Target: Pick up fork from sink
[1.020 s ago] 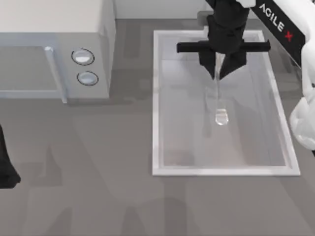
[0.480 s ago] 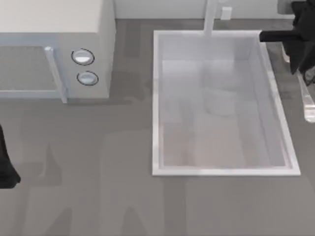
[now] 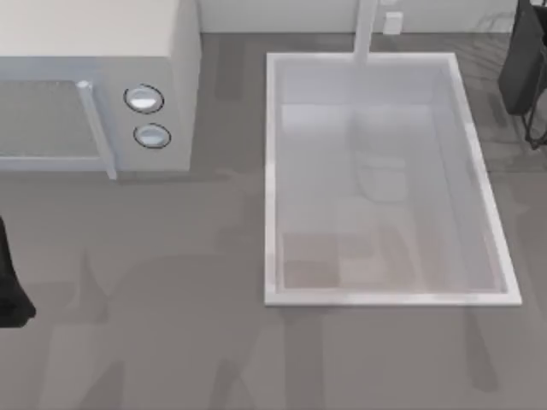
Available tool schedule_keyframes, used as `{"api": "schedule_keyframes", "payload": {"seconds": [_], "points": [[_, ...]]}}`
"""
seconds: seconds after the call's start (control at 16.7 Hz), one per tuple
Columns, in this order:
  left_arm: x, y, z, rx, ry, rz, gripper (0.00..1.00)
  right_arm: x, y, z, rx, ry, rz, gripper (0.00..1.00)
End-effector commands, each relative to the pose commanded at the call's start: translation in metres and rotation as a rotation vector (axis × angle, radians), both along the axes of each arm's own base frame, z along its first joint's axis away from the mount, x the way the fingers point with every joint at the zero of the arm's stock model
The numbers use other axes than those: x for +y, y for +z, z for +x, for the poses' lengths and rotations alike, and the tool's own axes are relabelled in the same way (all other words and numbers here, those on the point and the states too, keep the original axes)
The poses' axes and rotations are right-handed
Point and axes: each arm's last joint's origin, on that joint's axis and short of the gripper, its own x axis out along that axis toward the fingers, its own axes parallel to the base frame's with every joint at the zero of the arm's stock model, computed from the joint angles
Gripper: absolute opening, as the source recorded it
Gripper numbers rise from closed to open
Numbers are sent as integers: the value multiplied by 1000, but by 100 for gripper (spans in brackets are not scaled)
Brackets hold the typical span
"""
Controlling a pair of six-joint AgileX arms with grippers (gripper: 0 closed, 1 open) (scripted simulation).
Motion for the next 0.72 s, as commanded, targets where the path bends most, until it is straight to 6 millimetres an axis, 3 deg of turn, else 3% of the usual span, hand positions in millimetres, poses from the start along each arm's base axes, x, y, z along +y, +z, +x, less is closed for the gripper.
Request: {"api": "schedule_keyframes", "payload": {"seconds": [0.42,0.54,0.72], "points": [[0,0,0,0,0,0,100,-3,0,-6,-3,3,0,0],[0,0,0,0,0,0,100,-3,-10,-4,1,2,0,0],[0,0,0,0,0,0,100,-4,-42,-1,-5,1,0,0]]}}
